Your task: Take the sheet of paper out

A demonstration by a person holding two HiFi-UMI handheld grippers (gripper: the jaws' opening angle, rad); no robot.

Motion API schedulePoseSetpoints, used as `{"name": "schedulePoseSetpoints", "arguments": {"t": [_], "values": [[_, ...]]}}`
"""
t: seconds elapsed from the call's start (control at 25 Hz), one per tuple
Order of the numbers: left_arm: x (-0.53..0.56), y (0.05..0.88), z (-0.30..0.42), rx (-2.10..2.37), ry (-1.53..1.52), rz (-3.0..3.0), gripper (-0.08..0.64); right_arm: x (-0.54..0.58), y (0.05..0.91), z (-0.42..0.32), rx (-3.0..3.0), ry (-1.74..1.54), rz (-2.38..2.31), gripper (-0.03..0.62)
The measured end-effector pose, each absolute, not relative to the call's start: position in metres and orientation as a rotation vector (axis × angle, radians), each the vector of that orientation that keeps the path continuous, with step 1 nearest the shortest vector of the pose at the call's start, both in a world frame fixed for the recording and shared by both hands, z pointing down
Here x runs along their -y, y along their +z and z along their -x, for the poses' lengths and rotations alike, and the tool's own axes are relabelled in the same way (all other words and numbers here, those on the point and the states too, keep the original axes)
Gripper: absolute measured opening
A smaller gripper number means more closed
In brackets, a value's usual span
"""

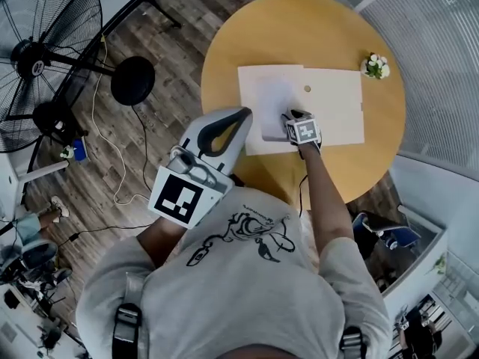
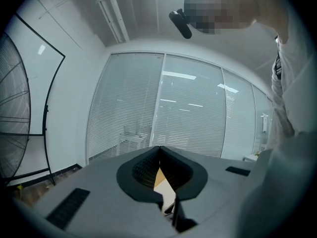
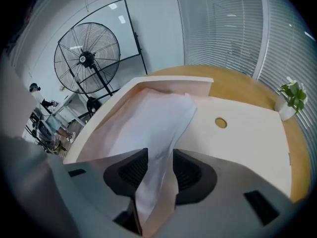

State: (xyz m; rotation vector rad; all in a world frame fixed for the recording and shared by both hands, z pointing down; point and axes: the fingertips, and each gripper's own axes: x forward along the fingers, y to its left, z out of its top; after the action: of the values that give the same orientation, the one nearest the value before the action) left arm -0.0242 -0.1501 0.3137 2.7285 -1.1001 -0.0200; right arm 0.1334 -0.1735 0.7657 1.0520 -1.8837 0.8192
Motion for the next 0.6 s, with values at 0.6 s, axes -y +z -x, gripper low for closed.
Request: {"name": "schedulePoseSetpoints", "arguments": {"t": [0.6], "values": [[0.156,0.321,0.031,1.126,-0.008,-2.703,0.021,0.175,0.782,-0.127,1.827,0.800,-1.021,0.144]]}}
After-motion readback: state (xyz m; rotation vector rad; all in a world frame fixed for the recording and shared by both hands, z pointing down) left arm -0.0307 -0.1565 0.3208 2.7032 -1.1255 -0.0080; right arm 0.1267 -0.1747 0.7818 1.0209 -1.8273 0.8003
